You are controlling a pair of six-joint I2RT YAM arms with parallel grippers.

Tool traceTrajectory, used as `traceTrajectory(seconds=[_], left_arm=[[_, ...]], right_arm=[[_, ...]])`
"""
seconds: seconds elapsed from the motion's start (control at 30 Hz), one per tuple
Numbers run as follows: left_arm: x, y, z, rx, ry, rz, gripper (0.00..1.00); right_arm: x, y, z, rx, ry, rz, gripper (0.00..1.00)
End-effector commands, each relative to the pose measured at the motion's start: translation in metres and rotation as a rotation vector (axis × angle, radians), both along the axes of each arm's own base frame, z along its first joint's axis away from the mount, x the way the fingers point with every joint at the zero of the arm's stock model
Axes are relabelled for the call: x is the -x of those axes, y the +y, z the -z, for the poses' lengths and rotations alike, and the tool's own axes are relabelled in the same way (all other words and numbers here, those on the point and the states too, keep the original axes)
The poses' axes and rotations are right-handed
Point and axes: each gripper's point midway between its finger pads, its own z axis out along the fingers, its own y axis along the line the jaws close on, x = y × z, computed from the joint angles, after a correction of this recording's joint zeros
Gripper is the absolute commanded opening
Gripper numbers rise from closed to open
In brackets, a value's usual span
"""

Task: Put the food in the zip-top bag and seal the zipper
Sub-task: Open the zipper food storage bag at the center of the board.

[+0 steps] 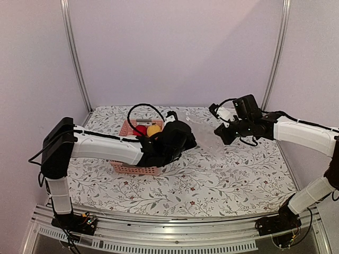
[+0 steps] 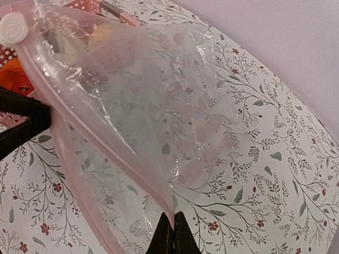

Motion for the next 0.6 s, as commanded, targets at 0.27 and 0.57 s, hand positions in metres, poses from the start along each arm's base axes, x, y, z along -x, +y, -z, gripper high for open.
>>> traceTrajectory(seconds=[0.27,0.57], left_arm=[[0.011,-0.048,-0.005,0.000,-0.043,0.234,0.00],[0.032,-0.045,-0.059,-0.133,-0.271,0.433,0.61]], right_arm=[[-0.059,-0.076,-0.054,0.121,-0.262,0.415,0.00],[-0.077,-0.128,-0.070,0.040,-0.236,0.529,0.00]])
